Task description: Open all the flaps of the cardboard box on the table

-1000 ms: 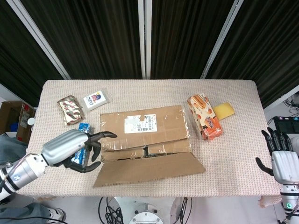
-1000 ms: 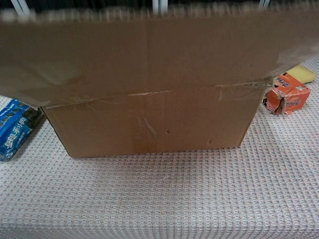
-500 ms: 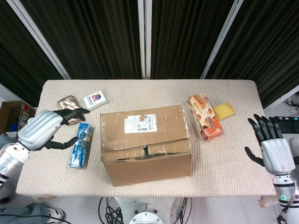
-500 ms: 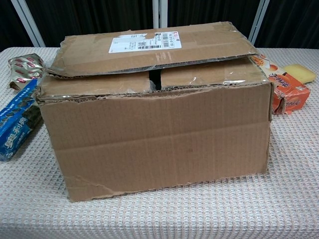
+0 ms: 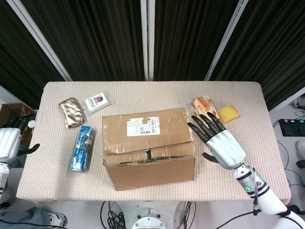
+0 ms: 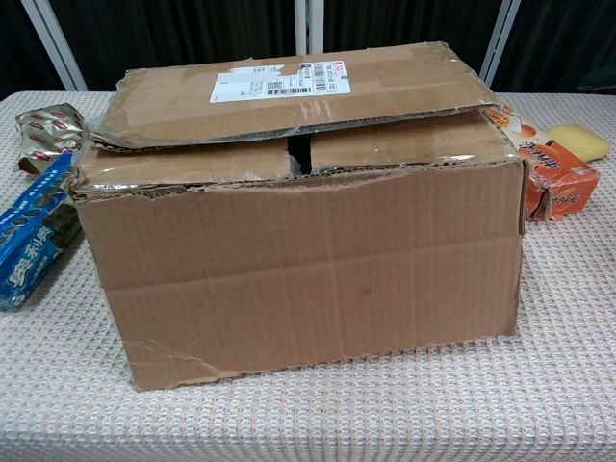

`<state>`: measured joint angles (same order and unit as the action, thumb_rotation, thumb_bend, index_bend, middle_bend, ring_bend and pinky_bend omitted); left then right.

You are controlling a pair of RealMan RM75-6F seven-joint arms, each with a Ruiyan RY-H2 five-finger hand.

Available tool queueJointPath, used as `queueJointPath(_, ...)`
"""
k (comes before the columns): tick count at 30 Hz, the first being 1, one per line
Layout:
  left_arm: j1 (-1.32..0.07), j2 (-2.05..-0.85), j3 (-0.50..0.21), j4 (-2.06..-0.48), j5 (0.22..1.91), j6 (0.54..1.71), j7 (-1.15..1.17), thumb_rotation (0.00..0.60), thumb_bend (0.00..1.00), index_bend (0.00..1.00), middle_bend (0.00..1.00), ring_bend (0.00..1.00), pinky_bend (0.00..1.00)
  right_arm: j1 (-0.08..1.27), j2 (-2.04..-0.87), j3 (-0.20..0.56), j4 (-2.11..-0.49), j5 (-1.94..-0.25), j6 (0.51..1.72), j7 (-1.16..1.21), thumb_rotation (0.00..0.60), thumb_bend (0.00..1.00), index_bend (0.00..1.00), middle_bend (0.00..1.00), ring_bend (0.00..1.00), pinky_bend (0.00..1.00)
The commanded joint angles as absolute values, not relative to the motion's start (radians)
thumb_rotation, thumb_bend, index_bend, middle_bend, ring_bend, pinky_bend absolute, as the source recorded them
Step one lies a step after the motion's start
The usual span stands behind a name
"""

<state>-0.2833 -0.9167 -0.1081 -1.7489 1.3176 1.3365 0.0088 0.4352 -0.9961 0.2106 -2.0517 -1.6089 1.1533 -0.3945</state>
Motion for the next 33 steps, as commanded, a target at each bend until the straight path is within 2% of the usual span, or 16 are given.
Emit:
queueJointPath(1,-0.258,-0.937,-0.095,-1.718,1.329,1.363,-0.031,0.600,0.15,0.16,0.21,0.19,0.30,0.506,-1.099,0.225,-2.035,-1.545,1.087,-0.496,0.600,0.00,0.00,0.00,0.00,0.00)
queueJointPath(5,-0.242,-0.940,-0.093,-1.695,1.352,1.382,-0.066,0.600,0.15,0.16,0.21,0.19,0.30,0.554,-1.189,0.221,-1.988,-1.474,1.042,-0.575,0.600,0.00,0.00,0.00,0.00,0.00)
queueJointPath(14,-0.228,-0.940,-0.095,-1.660,1.381,1.390,-0.118,0.600,0.15,0.16,0.21,0.19,0.30,0.618,-1.343,0.217,-1.863,-1.449,1.048,-0.639,0.600,0.00,0.00,0.00,0.00,0.00)
queueJointPath(28,-0.220,-0.951,-0.099,-1.630,1.385,1.375,-0.146,0.600,0.15,0.16,0.21,0.19,0.30,0.675,-1.403,0.234,-1.792,-1.418,1.062,-0.644,0.600,0.00,0.00,0.00,0.00,0.00)
queueJointPath(31,-0.218,-0.953,-0.099,-1.623,1.384,1.372,-0.150,0.600,0.15,0.16,0.21,0.19,0.30,0.689,-1.413,0.247,-1.781,-1.415,1.074,-0.654,0.600,0.02,0.00,0.00,0.00,0.00)
queueJointPath(33,-0.216,-0.954,-0.099,-1.619,1.382,1.371,-0.153,0.600,0.15,0.16,0.21,0.19,0.30,0.699,-1.416,0.258,-1.779,-1.416,1.082,-0.654,0.600,0.08,0.00,0.00,0.00,0.00)
